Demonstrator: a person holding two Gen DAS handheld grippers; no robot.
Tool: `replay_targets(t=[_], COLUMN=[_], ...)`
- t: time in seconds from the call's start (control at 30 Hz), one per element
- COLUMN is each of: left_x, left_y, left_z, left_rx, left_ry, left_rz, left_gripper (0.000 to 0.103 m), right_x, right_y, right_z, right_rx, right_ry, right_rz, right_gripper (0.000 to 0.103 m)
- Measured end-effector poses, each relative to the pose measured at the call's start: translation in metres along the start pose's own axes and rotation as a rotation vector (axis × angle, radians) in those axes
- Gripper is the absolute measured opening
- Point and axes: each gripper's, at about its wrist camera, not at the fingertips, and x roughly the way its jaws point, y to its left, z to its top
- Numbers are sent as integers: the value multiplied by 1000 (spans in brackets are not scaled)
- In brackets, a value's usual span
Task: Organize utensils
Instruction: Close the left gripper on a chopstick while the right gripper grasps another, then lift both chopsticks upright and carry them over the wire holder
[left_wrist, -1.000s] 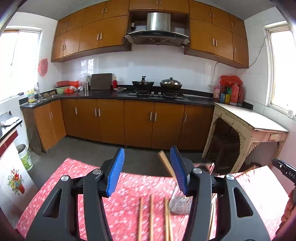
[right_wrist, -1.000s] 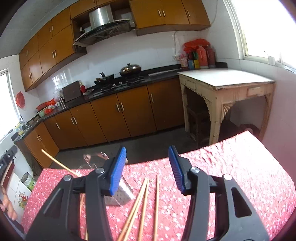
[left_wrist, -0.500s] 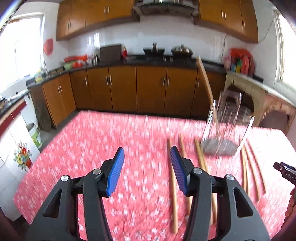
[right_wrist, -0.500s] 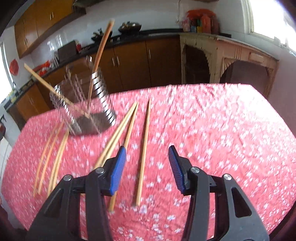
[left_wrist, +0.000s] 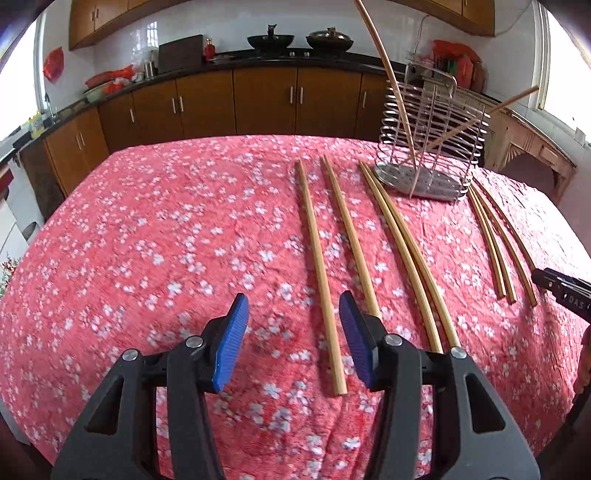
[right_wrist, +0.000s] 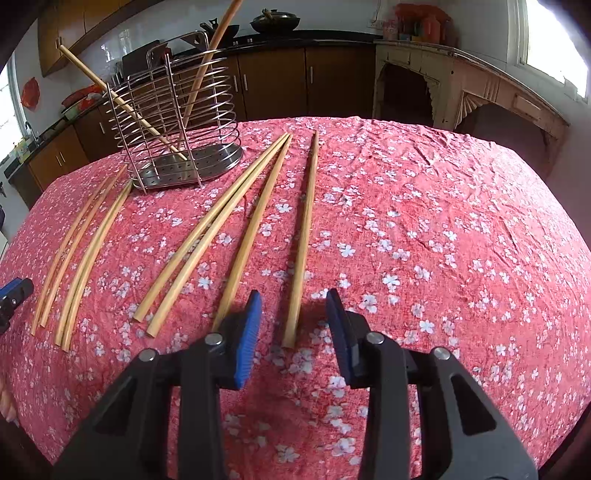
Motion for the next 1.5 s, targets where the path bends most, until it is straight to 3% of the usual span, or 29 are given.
replay_targets(t=[0.23,0.43,0.47,0.6,0.67,1.5], left_x=[11,11,11,13,13,10], left_y=[-8,-14,-16,-18,-16,-15], left_z=[-7,-6,-5,-5,-5,-6], left_rx=[0,16,21,26,27,59], left_ry=[47,52,53,52,53,56], left_rz=[-4,5,9,37,35,25], left_gripper=[37,35,35,13,8,7], right_x=[-2,-2,-2,-1,0,-4], right_y=[0,0,0,-3,-5,-9], right_z=[-2,-2,-2,0,0,-3], right_rx=[-1,3,3,22,30,64], right_ry=[1,-2,-2,-2,-6,-13], right_rz=[-11,-7,-10,6,23,61], right_gripper=[24,22,16,8,8,8])
